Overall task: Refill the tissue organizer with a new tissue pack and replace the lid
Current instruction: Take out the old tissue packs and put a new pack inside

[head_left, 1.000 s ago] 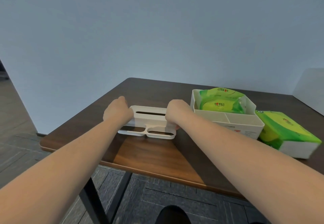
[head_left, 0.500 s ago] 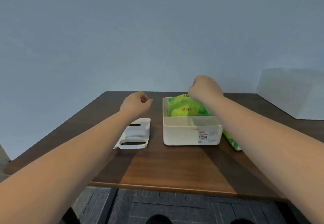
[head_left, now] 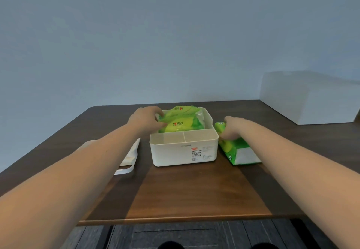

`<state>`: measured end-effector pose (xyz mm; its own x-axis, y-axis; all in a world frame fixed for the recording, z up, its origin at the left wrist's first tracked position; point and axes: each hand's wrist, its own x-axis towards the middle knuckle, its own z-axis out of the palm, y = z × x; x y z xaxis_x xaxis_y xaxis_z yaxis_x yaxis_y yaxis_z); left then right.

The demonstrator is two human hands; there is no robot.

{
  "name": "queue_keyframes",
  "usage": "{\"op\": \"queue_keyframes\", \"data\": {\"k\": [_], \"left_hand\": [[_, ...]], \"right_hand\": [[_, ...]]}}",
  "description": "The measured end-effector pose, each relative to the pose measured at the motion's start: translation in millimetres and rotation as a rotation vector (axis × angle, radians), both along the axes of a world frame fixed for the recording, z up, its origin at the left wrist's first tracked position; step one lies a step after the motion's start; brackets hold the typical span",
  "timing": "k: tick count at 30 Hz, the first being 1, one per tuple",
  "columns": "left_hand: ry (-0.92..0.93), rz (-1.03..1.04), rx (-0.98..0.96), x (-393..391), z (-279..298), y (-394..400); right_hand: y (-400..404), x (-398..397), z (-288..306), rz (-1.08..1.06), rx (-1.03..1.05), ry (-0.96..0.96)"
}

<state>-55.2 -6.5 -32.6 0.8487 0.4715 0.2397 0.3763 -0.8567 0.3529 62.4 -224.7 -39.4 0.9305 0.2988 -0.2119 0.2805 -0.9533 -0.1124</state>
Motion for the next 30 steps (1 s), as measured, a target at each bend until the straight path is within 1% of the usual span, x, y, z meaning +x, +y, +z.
{"op": "queue_keyframes", "data": {"k": [3,5,9,12,16,20,24,26,30], "left_hand": [[-0.047,0.012,0.003,3,0,1],[-0.140,0.009,-0.032,4,2,2],[-0.394,0.043,-0.165,7,11,1],[-0.520,0.060,-0.309,8,22,4],[-0.583,0.131,-0.247,11,31,18],[-0.631,0.215,-0.189,13,25,36],[-0.775,0.308,-0.160,10,22,51],[-0.762,0.317,-0.123,10,18,59],[-0.554,0.295,-0.105,18,2,73]], "right_hand": [[0,2,-3,-0.008,-0.033,0.044],[0,6,-9,-0.041,-0.018,0.043],[-5,2,-10,-0.114,0.060,0.006],[-6,5,-7,-0.121,0.105,0.001],[-6,12,-3,-0.131,0.186,-0.033],[-2,17,8,-0.153,0.246,-0.198],[6,21,27,-0.134,0.353,-0.300],[12,22,37,-0.104,0.411,-0.333],[28,16,54,0.022,0.496,-0.420]]}}
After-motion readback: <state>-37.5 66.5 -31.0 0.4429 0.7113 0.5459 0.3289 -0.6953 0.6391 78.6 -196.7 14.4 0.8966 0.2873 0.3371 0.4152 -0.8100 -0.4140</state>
